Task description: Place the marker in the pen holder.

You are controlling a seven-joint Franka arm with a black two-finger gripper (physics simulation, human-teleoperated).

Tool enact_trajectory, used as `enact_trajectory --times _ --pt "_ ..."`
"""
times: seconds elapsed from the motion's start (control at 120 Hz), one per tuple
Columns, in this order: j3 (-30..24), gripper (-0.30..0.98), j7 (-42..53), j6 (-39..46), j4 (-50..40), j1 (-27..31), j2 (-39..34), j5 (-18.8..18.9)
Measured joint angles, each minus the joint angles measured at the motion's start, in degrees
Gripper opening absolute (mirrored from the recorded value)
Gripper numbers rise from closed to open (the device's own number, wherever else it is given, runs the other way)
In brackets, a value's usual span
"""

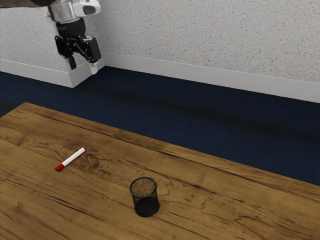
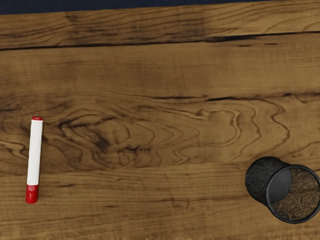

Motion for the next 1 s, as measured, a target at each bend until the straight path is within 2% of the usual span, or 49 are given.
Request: enact_trajectory --times 0.058,0.1,0.167,0.225,0.333,0.358,0.417,0.467,0.5,0.575,0.617,0.767,1.0 --pt "-10.6 0.67 -0.1 1.5 -4.5 6.6 -2.2 2.2" --pt "-14.5 0.67 -0.1 3.4 -9.8 8.5 -5.3 3.4" --pt "-15.8 0.67 -0.3 8.1 -23.5 8.0 -10.1 4.6" --pt "-13.0 0.66 -0.4 13.2 -35.0 10.0 -11.0 5.4" --pt "-10.9 0.67 1.4 21.7 -40.8 24.4 -5.5 7.3" --pt "-13.1 0.67 2.1 23.6 -41.2 29.4 -4.8 7.7" --pt "-23.5 0.67 3.6 27.3 -41.7 46.2 -3.4 8.4" --pt "-27.3 0.67 4.9 30.7 -41.9 53.0 -1.1 8.8" --pt "-28.4 0.67 5.9 33.4 -42.0 51.6 0.8 8.8" --pt "-29.8 0.67 8.0 38.2 -42.0 37.9 2.4 8.9" --pt "-30.1 0.66 9.2 40.5 -42.4 34.3 2.6 8.9" --pt "-30.3 0.66 13.2 46.7 -44.5 36.7 2.9 8.8" --pt "-30.2 0.67 17.8 52.1 -48.9 39.1 3.0 8.8"
